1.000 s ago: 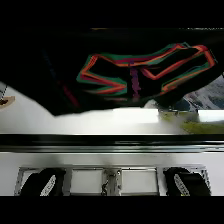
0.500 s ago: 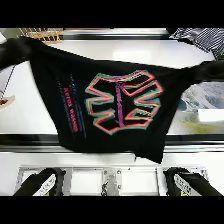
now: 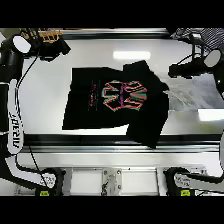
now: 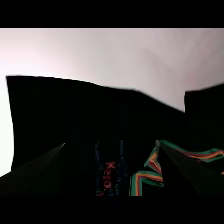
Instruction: Fold the clothes and pants, and hang the long-sleeved shirts on hangers.
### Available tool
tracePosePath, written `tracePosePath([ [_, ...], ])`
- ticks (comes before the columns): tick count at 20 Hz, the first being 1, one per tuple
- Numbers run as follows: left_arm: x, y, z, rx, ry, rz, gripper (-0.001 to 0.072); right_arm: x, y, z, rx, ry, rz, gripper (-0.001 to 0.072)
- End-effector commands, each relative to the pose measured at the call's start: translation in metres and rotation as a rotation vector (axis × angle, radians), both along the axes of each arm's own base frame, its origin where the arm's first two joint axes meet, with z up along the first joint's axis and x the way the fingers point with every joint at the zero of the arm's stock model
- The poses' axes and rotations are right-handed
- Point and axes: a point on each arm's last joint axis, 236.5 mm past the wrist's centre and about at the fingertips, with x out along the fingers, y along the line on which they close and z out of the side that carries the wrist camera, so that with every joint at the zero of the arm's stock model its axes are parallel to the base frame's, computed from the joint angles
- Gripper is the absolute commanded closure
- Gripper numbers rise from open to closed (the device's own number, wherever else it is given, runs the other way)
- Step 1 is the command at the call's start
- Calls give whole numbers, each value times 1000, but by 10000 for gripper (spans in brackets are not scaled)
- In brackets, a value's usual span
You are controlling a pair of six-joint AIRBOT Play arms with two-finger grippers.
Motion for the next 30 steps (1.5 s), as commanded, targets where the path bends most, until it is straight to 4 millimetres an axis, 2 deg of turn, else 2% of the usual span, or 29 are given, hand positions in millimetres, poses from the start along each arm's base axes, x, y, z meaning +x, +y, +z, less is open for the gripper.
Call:
tracePosePath([
  [1,-32,44,-29,41,175,48,100,-11,-30,24,-4,-56,-67,254],
  [3,-77,74,-64,69,300,103,99,-38,-39,27,-5,-44,-92,254],
  [6,-162,87,-140,21,486,186,99,-81,-30,7,9,-3,-93,254],
  [8,-225,84,-190,-38,599,262,99,-102,-20,-10,44,21,-92,254],
  [10,-277,72,-227,-124,696,329,99,-115,-15,-22,61,31,-95,254],
  [12,-304,61,-250,-204,715,393,99,-123,-9,-32,86,50,-95,254],
  [14,-308,51,-261,-279,678,451,99,-124,-3,-37,117,57,-94,254],
  [17,-295,43,-268,-328,617,497,100,-120,1,-33,146,35,-97,254],
  [20,-287,34,-279,-317,674,475,99,-119,4,-32,158,32,-96,253],
  [25,-245,26,-278,-298,652,432,102,-119,3,-33,155,34,-98,250],
  [26,-238,25,-276,-296,645,428,204,-120,1,-34,150,38,-101,240],
  [27,-232,26,-274,-287,634,420,561,-122,-6,-38,141,46,-115,239],
  [28,-225,27,-269,-279,615,402,702,-127,-15,-44,141,66,-138,239],
  [30,-216,32,-257,-245,578,375,701,-145,-41,-71,164,161,-220,237],
])
